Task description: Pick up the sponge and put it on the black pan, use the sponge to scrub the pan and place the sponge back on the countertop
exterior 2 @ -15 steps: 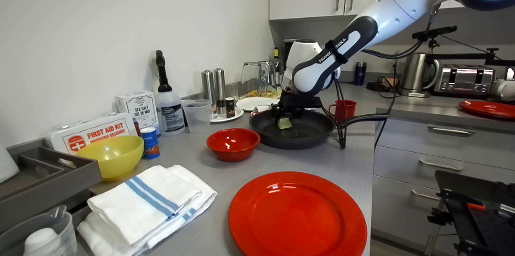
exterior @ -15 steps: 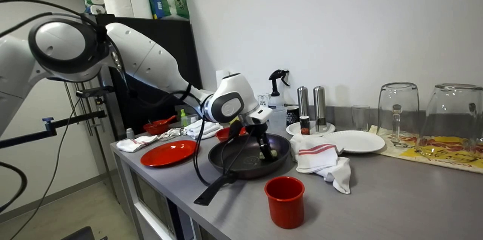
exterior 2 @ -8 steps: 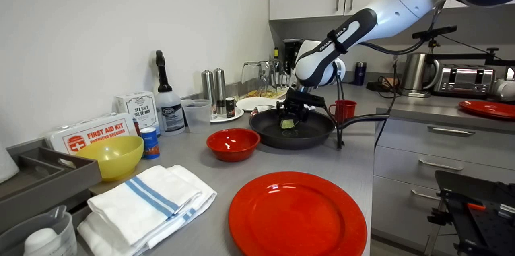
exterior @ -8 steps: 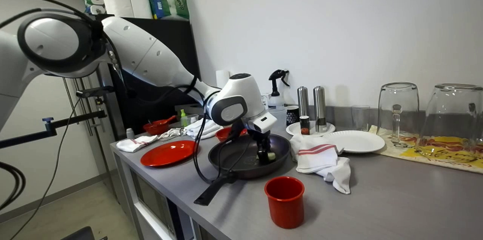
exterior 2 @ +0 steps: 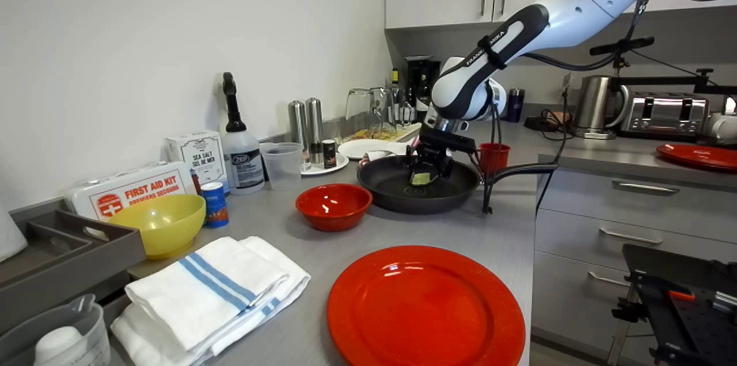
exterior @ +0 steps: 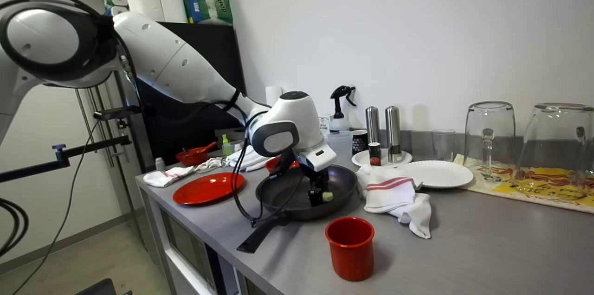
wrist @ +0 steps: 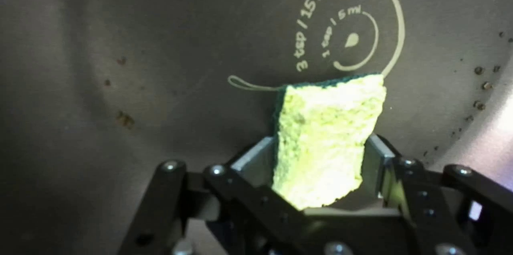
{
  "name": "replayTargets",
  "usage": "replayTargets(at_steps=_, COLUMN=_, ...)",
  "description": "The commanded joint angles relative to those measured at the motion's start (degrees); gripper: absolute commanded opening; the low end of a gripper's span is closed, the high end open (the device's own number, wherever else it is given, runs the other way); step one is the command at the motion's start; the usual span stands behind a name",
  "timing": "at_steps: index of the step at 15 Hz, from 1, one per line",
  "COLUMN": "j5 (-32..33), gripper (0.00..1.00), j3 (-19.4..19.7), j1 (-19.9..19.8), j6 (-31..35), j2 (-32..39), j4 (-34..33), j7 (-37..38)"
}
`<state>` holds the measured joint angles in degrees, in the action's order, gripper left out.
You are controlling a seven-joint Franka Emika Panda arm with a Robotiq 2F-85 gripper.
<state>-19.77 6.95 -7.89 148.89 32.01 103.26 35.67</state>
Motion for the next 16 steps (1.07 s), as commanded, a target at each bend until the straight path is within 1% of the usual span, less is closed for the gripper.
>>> replayTargets(at_steps=1, j5=-0.77, gripper=0.28, j3=0.49, j1=0.21, j6=-0.93, j2=-3.36, j4=6.15, j7=-0.75)
replayTargets(at_steps=7, j5=-0.27, gripper=0.28, j3=1.33, j1=0.76, j6=-0.75, j2=-6.92, j4=11.75, j7=-0.02)
replayTargets(at_steps=12, j5=0.40, gripper=0.28, j3=1.62, j1=1.20, j6=-0.90, j2=-7.83, j4=12.81, j7=0.32)
replayTargets(at_steps=16, j5=1.71, gripper=0.28, j3=2.11, j1=2.37, j6=0.22, j2=-6.81, j4=11.82, j7=1.14)
